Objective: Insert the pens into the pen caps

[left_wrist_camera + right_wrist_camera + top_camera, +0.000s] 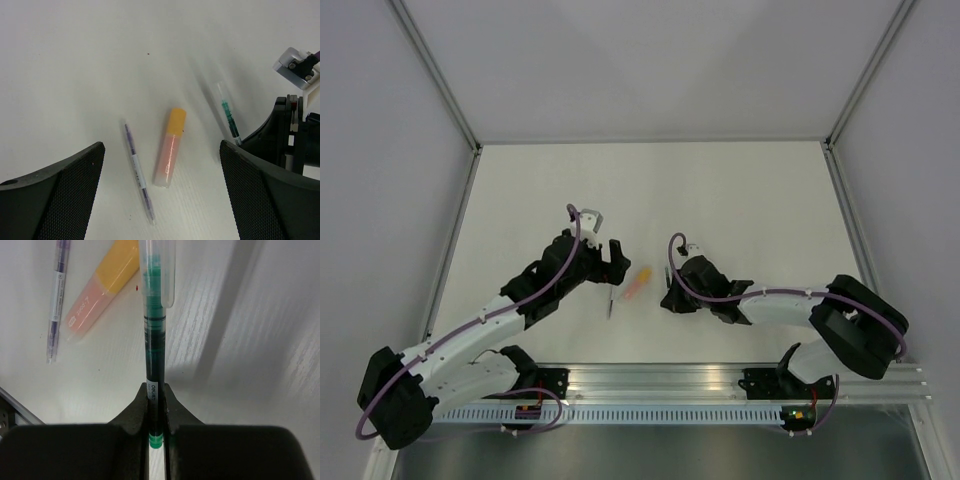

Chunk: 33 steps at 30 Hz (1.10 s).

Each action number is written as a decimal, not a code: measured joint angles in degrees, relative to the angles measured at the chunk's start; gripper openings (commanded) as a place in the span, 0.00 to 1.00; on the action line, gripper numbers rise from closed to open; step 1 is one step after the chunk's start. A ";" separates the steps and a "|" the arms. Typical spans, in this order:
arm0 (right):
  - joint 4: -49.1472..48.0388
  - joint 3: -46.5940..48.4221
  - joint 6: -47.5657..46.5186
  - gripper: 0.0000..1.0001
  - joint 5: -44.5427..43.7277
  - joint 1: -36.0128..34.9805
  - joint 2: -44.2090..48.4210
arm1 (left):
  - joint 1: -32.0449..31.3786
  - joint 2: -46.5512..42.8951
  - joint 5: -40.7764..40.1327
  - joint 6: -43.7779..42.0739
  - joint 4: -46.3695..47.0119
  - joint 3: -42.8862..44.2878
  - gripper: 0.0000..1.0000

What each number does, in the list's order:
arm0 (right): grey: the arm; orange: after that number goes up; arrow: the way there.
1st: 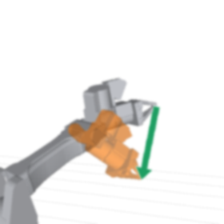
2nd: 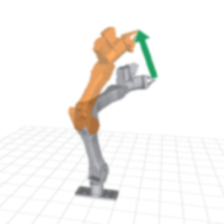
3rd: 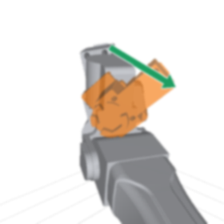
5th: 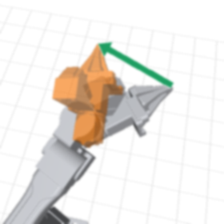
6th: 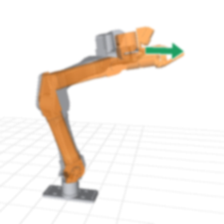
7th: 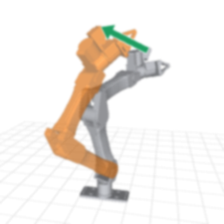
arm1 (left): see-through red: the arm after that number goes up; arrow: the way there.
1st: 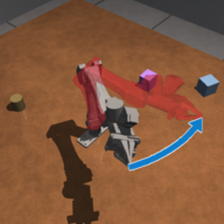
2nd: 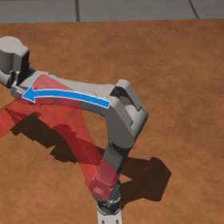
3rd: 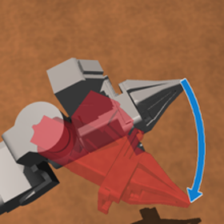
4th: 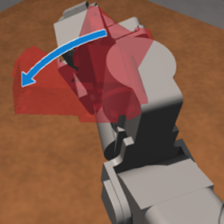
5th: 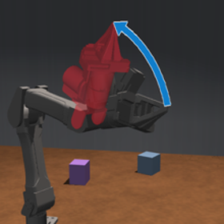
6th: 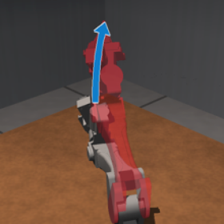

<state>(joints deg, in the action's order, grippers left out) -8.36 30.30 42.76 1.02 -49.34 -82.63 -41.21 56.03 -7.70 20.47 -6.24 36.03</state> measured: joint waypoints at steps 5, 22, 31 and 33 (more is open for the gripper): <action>-1.86 0.00 2.43 0.15 -0.94 -0.09 -2.34 | 0.00 -4.13 -3.10 0.07 5.60 -4.17 1.00; -5.14 2.69 4.26 0.27 -3.13 -0.83 -6.64 | -0.02 -2.45 -7.13 -0.04 11.10 -7.78 1.00; -2.45 4.04 4.17 0.28 -3.96 -0.96 -6.62 | 0.00 1.01 -6.23 -0.63 10.80 -6.71 1.00; -1.42 4.50 3.96 0.28 -4.00 -0.96 -6.62 | -0.02 1.01 -6.34 -0.68 10.78 -6.71 1.00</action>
<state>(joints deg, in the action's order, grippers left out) -9.78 34.81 46.72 -2.98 -50.30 -89.25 -41.23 57.04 -14.04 19.79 4.54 29.32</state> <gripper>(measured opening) 0.277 0.993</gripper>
